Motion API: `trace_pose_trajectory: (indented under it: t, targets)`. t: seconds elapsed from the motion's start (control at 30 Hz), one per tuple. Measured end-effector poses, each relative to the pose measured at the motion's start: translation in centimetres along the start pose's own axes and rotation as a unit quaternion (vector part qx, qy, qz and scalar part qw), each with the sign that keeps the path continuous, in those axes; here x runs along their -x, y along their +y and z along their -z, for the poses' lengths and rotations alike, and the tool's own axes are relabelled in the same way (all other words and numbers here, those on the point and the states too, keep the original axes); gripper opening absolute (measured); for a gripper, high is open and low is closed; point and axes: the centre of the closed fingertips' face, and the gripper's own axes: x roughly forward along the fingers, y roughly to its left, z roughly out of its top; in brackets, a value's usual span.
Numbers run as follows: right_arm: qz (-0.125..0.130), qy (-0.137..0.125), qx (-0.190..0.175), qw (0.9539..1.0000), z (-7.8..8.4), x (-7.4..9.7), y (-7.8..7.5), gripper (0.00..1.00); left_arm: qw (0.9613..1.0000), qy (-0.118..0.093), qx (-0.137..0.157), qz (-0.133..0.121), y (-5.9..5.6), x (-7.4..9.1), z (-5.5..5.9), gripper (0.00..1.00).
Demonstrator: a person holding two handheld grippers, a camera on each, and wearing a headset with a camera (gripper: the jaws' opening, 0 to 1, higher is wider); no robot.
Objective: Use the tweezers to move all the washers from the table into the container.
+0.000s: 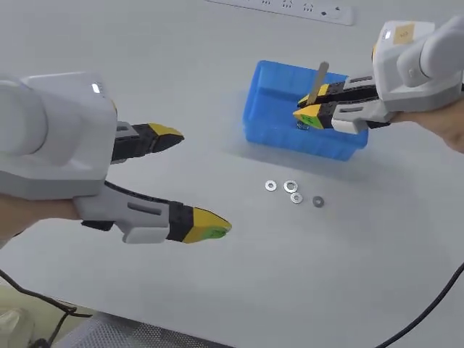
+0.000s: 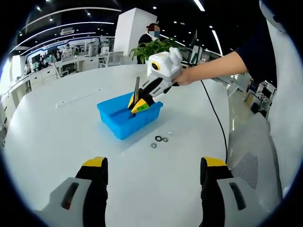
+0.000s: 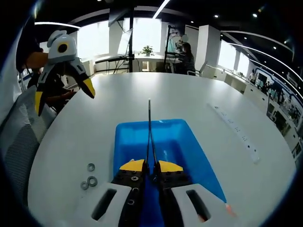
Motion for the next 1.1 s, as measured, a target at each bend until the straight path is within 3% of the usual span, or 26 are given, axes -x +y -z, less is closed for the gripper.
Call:
trace_pose_trajectory:
  t: [0.37, 0.77, 0.97, 1.1]
  targets:
    - [-0.003, 0.002, 0.000, 1.0000, -0.2, 0.0, 0.6, 0.10, 1.0000, 0.003, -0.002, 0.003, -0.3, 0.1, -0.1, 0.87]
    - [0.011, -0.005, 0.000, 0.9999, -1.1, 0.8, 0.0, 0.10, 0.9999, 0.008, -0.009, 0.000, -0.4, 0.5, -0.1, 0.86]
    - [0.019, -0.008, -0.003, 0.9998, -1.5, 1.3, -0.1, 0.10, 0.9998, 0.009, -0.020, -0.001, -0.2, 0.7, -0.8, 0.86]
    - [0.019, -0.006, -0.002, 0.9998, -1.6, 1.6, 0.2, 0.10, 0.9995, 0.003, -0.030, -0.005, 0.7, 0.7, -1.8, 0.86]
